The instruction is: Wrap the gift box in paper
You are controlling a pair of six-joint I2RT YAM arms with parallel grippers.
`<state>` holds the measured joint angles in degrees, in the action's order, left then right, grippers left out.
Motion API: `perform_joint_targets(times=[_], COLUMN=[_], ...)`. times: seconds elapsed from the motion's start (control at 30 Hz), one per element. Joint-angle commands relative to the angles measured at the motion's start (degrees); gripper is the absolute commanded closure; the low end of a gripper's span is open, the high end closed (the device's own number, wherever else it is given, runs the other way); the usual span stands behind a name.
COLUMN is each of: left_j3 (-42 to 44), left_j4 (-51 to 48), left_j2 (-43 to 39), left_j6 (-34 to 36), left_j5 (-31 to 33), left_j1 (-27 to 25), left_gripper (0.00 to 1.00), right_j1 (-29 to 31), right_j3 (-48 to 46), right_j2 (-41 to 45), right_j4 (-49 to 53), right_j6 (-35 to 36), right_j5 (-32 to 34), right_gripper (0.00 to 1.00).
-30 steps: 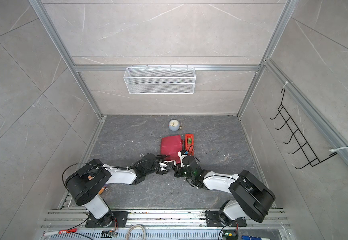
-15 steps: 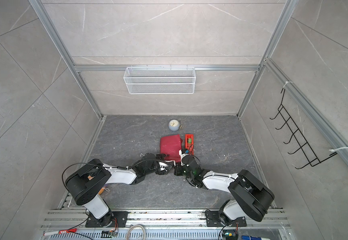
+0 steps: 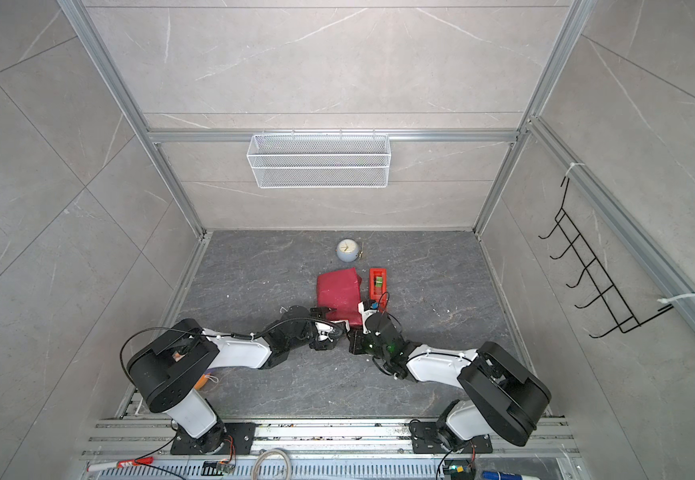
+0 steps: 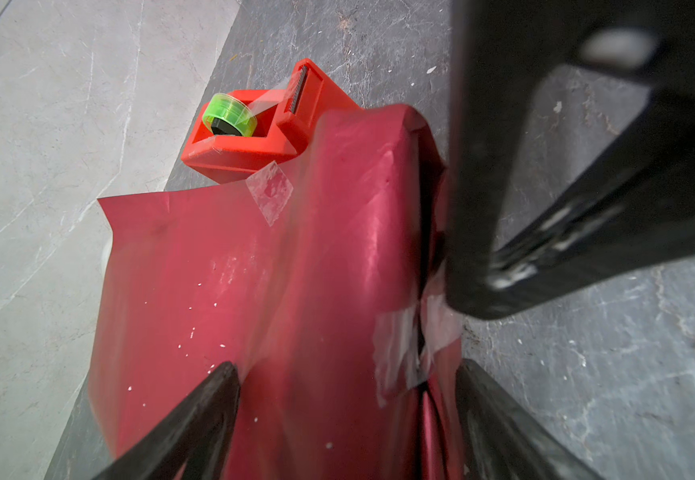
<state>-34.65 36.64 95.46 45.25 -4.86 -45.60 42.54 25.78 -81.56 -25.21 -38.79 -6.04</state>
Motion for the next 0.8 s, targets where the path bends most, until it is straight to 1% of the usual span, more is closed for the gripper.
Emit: perform_joint_targets(times=[0.0,0.1,0.37,0.53,0.77], left_j3=[1.0,1.2,2.1,2.5,4.5], left_j4=[-2.6,-2.4,-1.2,-1.1,0.9], left_j2=[-2.2,-3.1,-5.4,-6.3,-8.7], left_j6=[-2.6,-3.3,-5.0,-5.2,-6.5], left_j5=[-0.1,-0.2,-0.6,-1.0,-0.5], left_j1=[0.6,0.6,0.6,0.7,1.0], left_gripper=[0.15,0.14,0.08,0.06,0.05], right_j1=[0.6,0.9,1.8,2.0,2.0], right_j3=[-1.5,-1.5,2.2,3.0,3.3], right_j2=[1.6,0.5,-5.5,-6.9,-8.9], right_j4=[-1.7,-3.5,-7.0,-8.3,-9.9], right_j6=[1.4,1.3,1.7,1.3,-0.5], right_j5=[-1.0,-1.0,-0.8,1.3,4.2], right_gripper=[0.92,0.92,0.93,0.93,0.93])
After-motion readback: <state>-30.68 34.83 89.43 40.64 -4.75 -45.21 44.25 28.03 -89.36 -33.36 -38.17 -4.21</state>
